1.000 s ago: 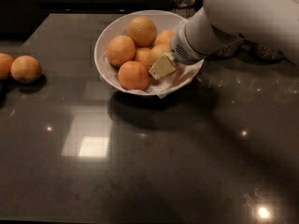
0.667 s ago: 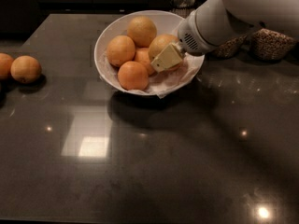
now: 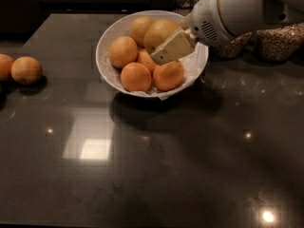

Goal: Pick orange from white bowl

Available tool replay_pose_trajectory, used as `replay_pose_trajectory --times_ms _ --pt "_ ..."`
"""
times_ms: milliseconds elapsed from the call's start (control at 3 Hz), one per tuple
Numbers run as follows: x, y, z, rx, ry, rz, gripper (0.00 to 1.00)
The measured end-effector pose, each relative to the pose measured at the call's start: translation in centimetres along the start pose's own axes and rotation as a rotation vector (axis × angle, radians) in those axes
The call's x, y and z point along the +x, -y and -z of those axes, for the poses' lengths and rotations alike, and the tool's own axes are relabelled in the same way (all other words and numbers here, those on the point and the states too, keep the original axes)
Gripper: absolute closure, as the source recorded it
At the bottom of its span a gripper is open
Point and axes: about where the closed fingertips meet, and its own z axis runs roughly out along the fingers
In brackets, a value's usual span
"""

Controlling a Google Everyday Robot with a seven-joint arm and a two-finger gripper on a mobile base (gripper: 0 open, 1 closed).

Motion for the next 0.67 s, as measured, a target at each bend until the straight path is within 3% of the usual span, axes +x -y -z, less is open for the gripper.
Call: replay_pose_trajectory --times_ms 333,667 --pt "-0.97 -1.03 0.15 -0.056 0.067 0.104 1.0" --pt "-1.2 -1.21 0.22 -0.052 0.071 0.191 1.0"
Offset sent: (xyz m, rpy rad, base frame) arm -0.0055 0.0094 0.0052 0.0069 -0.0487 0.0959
